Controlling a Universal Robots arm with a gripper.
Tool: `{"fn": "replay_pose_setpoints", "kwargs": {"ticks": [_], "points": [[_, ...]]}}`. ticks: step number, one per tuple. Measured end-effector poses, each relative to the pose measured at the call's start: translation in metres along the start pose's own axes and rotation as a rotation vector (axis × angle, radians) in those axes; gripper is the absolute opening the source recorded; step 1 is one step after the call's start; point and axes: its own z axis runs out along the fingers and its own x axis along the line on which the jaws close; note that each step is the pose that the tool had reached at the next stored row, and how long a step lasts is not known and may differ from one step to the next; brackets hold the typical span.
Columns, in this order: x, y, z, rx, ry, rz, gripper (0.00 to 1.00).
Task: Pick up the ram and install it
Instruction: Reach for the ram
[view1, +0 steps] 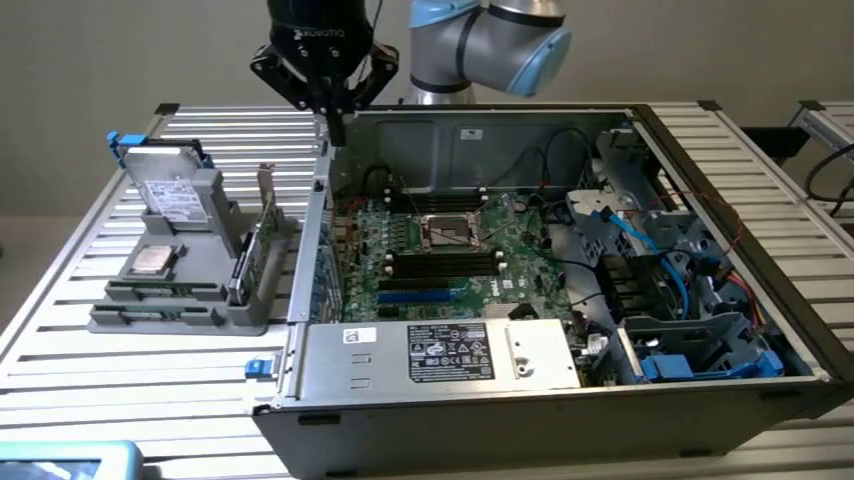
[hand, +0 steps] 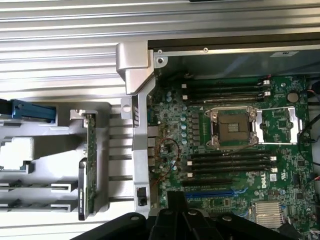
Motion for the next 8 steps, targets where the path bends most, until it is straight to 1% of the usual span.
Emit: {"fn": "replay_pose_setpoints", "kwargs": {"ticks": [4,8], "points": [[0.014,-0.0017,-0.0002,0.0,-0.0003,0.0,0.11],[0.031,-0.0038,0.0,0.0001,-0.0004,0.0,0.11]]}}
